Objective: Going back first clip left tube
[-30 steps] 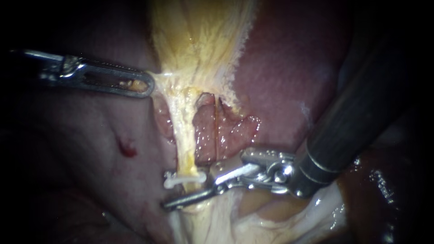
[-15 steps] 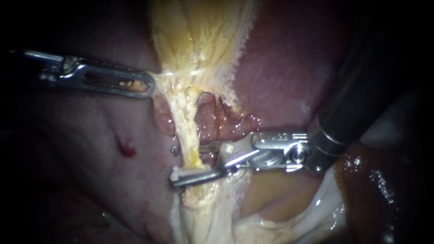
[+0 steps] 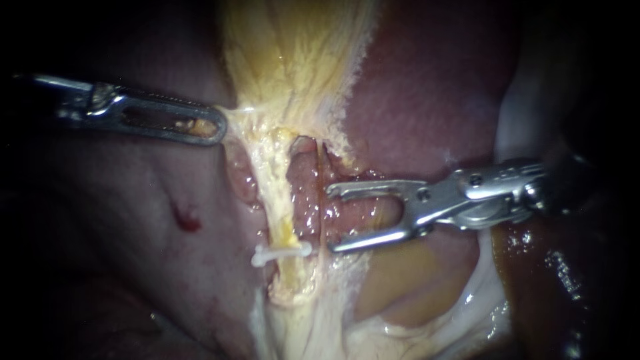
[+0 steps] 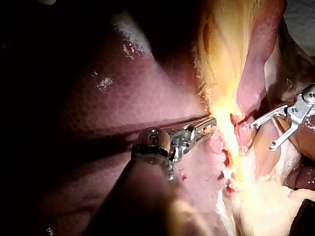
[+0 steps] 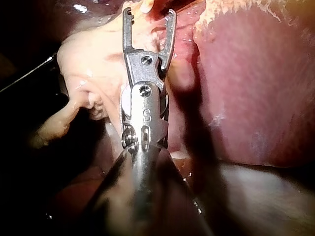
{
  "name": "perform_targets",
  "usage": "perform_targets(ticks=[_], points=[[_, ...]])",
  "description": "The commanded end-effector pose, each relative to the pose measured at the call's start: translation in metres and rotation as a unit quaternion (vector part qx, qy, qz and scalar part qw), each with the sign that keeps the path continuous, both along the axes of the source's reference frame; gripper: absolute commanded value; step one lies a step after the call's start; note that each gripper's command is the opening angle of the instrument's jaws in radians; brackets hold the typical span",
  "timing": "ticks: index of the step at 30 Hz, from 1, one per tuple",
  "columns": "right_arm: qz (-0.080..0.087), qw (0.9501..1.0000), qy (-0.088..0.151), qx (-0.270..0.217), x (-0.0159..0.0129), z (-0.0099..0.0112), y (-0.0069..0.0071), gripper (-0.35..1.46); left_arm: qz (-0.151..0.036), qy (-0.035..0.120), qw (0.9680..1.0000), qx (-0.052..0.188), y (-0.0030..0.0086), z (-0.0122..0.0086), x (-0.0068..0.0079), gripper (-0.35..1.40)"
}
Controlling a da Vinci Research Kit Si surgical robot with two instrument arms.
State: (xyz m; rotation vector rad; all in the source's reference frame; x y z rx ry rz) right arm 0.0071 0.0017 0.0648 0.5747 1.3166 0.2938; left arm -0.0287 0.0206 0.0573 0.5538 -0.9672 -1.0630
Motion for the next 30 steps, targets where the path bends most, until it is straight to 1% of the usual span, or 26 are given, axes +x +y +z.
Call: perform_targets(ticks=[1,4,5,7,9,15,20,23,27,30], points=[[0.001,1.0000,0.000,-0.001,-0.0005,-0.0003,0.0002,0.50,0.000,0.000,1.0000,0.000,0.0000,0.0000,0.0000,-0.35],[0.005,1.0000,0.000,-0.006,-0.0020,-0.0011,0.0008,0.50,0.000,0.000,1.0000,0.000,0.0000,0.0000,0.0000,-0.35],[0.004,1.0000,0.001,-0.005,-0.0024,-0.0013,0.0009,0.50,0.000,0.000,1.0000,0.000,0.0000,0.0000,0.0000,-0.35],[-0.001,1.0000,0.003,-0.007,-0.0031,-0.0016,0.0010,0.50,0.001,-0.001,1.0000,0.000,0.0000,0.0000,0.0000,-0.35],[-0.014,0.9998,0.010,-0.003,-0.0036,-0.0017,0.0009,0.50,0.001,-0.001,1.0000,0.000,0.0000,0.0000,0.0000,-0.35],[-0.020,0.9997,0.015,-0.008,-0.0040,-0.0018,0.0008,0.50,0.001,-0.001,1.0000,0.000,0.0000,0.0001,-0.0001,-0.35],[-0.021,0.9996,0.016,-0.011,-0.0041,-0.0018,0.0007,0.50,0.001,0.000,1.0000,-0.001,-0.0002,0.0003,-0.0003,-0.35],[-0.021,0.9995,0.017,-0.014,-0.0041,-0.0018,0.0008,0.50,0.005,0.001,1.0000,0.000,-0.0006,0.0007,-0.0007,-0.35],[-0.021,0.9995,0.017,-0.014,-0.0042,-0.0018,0.0008,0.50,0.014,0.003,0.9999,-0.002,-0.0016,0.0018,-0.0018,-0.35],[-0.021,0.9995,0.018,-0.016,-0.0043,-0.0019,0.0009,0.50,0.019,0.003,0.9998,-0.002,-0.0021,0.0025,-0.0027,-0.35]])
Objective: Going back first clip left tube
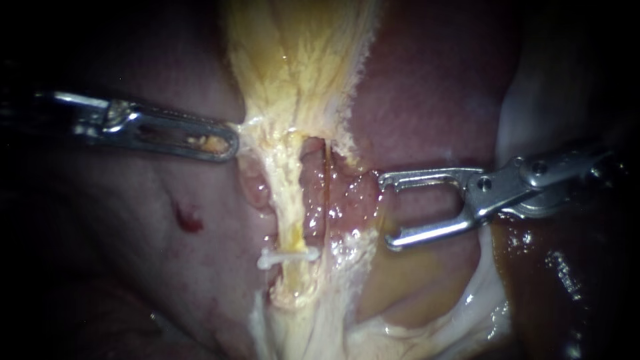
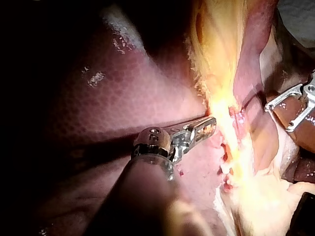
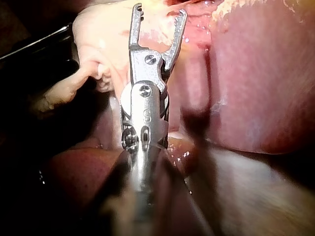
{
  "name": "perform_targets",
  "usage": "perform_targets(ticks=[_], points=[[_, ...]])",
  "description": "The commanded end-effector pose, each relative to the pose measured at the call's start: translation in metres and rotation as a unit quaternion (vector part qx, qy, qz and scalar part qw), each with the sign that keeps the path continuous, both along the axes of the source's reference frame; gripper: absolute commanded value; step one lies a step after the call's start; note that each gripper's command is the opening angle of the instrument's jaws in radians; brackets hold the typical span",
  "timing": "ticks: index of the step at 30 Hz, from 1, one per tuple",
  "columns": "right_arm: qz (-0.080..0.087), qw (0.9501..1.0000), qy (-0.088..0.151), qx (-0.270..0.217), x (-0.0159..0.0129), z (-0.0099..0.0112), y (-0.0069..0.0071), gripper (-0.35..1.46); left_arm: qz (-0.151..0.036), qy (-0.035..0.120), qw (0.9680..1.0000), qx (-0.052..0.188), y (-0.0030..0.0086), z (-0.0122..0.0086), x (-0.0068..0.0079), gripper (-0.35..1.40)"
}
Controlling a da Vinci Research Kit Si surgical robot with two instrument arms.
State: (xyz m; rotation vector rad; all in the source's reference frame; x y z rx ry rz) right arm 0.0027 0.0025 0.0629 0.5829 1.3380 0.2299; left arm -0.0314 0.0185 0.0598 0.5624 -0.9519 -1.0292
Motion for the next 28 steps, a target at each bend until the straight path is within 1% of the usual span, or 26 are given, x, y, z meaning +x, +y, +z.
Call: perform_targets(ticks=[1,7,10,13,14,28], points=[[-0.001,1.0000,0.000,-0.001,0.0000,0.0000,0.0001,0.50,0.001,0.001,1.0000,0.000,-0.0001,0.0002,-0.0003,-0.35],[-0.001,1.0000,0.001,-0.003,-0.0002,-0.0001,0.0003,0.49,0.007,0.003,1.0000,0.004,-0.0006,0.0016,-0.0023,-0.35],[-0.002,1.0000,0.002,-0.005,-0.0003,-0.0002,0.0004,0.49,0.011,0.003,0.9999,0.007,-0.0011,0.0024,-0.0033,-0.35],[-0.002,1.0000,0.002,-0.005,-0.0004,-0.0002,0.0004,0.49,0.016,0.004,0.9998,0.007,-0.0015,0.0029,-0.0039,-0.35],[-0.002,1.0000,0.002,-0.005,-0.0004,-0.0002,0.0004,0.49,0.015,0.004,0.9998,0.009,-0.0017,0.0030,-0.0041,-0.35],[-0.002,1.0000,0.003,-0.008,-0.0003,-0.0003,0.0004,0.49,0.015,0.004,0.9998,0.009,-0.0017,0.0030,-0.0042,-0.35]])
